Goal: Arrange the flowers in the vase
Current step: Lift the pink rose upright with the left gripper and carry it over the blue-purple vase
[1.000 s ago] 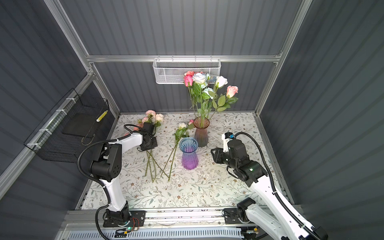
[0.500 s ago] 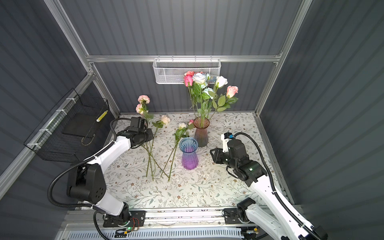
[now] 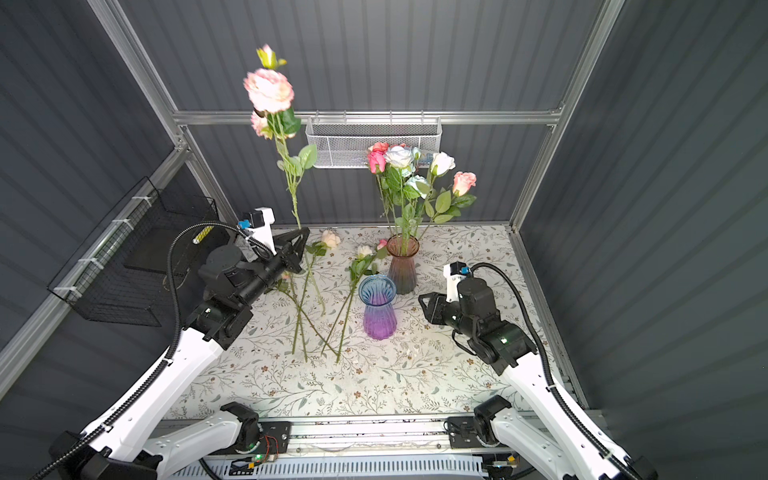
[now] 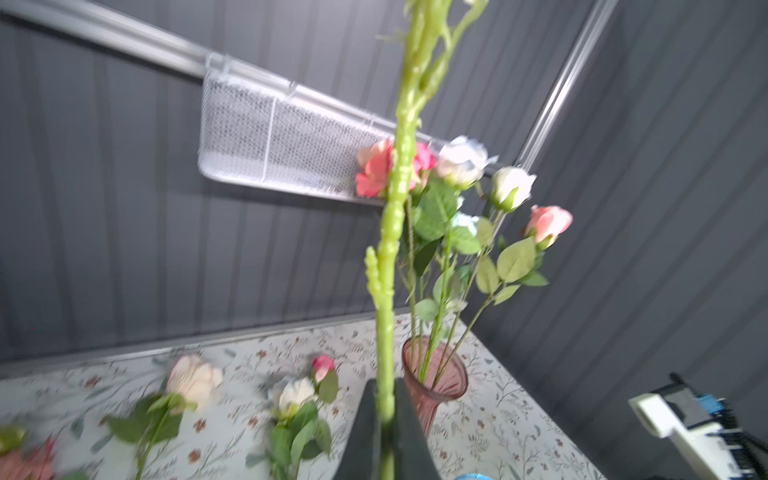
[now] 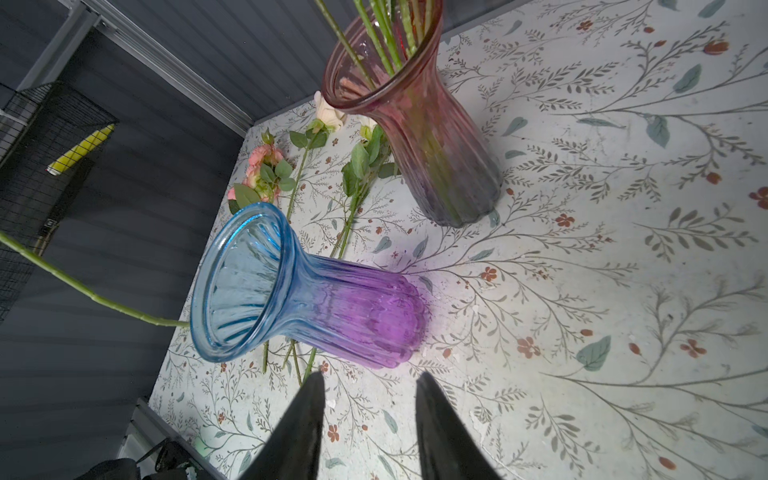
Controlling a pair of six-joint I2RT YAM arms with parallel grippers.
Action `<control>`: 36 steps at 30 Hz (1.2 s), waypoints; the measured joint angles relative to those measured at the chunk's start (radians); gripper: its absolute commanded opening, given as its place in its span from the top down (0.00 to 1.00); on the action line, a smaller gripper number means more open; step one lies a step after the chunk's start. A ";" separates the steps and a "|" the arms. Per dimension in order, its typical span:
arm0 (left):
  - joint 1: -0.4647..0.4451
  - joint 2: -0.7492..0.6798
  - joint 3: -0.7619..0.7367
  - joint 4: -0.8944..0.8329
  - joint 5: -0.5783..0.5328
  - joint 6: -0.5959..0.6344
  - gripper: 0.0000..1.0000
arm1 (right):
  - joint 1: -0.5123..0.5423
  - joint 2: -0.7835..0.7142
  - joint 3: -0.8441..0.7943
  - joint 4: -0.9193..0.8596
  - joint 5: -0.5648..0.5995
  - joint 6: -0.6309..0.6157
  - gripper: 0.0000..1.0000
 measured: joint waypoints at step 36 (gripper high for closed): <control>-0.339 0.374 -0.139 0.335 -0.015 0.112 0.91 | 0.000 -0.069 -0.034 -0.037 0.029 0.016 0.56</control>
